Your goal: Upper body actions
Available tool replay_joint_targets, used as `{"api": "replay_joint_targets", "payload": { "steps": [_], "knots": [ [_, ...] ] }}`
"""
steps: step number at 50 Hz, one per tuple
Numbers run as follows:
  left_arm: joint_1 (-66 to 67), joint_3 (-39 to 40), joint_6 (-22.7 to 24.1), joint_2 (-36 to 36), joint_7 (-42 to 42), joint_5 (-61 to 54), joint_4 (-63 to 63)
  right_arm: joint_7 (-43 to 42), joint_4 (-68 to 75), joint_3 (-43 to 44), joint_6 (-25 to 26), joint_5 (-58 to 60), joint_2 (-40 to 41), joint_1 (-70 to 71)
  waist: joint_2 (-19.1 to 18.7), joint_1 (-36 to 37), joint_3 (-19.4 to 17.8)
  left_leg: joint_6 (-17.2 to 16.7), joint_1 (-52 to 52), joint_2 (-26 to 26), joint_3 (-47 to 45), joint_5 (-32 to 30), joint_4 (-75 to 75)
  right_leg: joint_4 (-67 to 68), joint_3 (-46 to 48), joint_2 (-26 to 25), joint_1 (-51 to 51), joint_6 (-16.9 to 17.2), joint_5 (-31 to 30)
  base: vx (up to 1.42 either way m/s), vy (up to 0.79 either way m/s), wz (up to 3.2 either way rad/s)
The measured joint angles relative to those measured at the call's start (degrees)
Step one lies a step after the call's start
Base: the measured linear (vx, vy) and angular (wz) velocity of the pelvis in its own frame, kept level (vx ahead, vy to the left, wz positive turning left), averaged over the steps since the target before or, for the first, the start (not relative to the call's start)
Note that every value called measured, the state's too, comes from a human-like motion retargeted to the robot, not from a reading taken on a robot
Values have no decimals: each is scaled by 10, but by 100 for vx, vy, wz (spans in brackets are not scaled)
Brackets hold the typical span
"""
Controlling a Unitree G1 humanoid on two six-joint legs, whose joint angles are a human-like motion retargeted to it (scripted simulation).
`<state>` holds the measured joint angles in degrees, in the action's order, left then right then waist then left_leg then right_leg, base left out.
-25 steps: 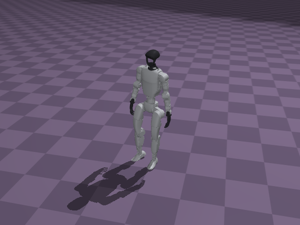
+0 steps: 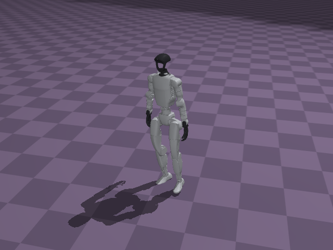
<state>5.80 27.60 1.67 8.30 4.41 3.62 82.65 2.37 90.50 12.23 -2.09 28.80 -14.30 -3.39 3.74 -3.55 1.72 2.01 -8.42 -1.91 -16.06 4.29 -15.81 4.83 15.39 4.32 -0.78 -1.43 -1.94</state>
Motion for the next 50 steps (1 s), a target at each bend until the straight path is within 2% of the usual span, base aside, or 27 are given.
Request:
{"api": "replay_joint_targets", "payload": {
  "steps": [3,8,12,16,19,22,25,28,33,37,44,50],
  "knots": [
    [7,3,-3,3,9,11,5,0,-6,7,-3,-24,-11,-1,-15,12,-16,-25,-58,24,49,8,24,-6,15,-10,15,-4,-2,-32,8,8],
    [28,-1,0,9,5,16,-5,7,-13,-4,-1,-29,-24,5,-19,90,-77,-50,-192,10,34,18,74,-9,8,-14,56,-33,-1,-19,2,-44],
    [43,17,-6,6,8,6,7,15,-36,-23,-2,-10,-21,23,7,181,-136,-65,-328,-44,20,25,75,1,-26,6,70,-54,-3,-22,-9,-122],
    [62,42,-13,-6,20,-6,43,27,-79,-43,-14,5,-12,43,42,268,-192,-80,-434,-141,-11,35,76,23,-73,41,63,-61,-9,-12,-12,-157],
    [84,51,-19,-13,27,0,79,30,-103,-64,-23,15,1,54,67,300,-217,-82,-467,-184,3,36,89,43,-104,65,53,-65,-12,-2,-7,-119],
    [97,54,-26,-19,31,19,106,31,-107,-87,-27,17,11,67,83,306,-228,-80,-461,-197,19,36,93,58,-121,78,45,-69,-8,-9,1,-67],
    [102,55,-31,-28,34,35,110,37,-104,-91,-27,27,18,67,80,297,-218,-78,-438,-194,32,39,76,61,-124,74,41,-66,-7,-10,3,-8],
    [96,55,-30,-32,36,34,97,34,-91,-83,-24,31,20,54,62,274,-190,-80,-408,-177,31,44,52,54,-110,56,36,-61,-7,-11,3,53],
    [75,43,-31,-19,29,24,62,13,-26,-61,-9,40,13,32,30,207,-127,-75,-349,-118,57,45,23,37,-61,27,25,-50,-6,-7,3,105],
    [50,24,-30,2,13,20,29,-8,32,-39,14,39,4,15,8,160,-94,-66,-281,-70,73,44,24,21,-19,13,25,-40,-6,-7,-2,105],
    [6,-12,-17,21,-5,13,-42,-26,66,-7,28,26,-7,-17,-16,109,-73,-58,-155,-8,102,32,58,8,38,8,27,-28,-1,-3,-2,83],
    [-12,-42,-7,16,-14,8,-67,-28,52,-4,26,33,-8,-19,-32,75,-59,-59,-68,6,114,15,86,3,67,3,22,-20,0,4,0,53]
  ]
}}
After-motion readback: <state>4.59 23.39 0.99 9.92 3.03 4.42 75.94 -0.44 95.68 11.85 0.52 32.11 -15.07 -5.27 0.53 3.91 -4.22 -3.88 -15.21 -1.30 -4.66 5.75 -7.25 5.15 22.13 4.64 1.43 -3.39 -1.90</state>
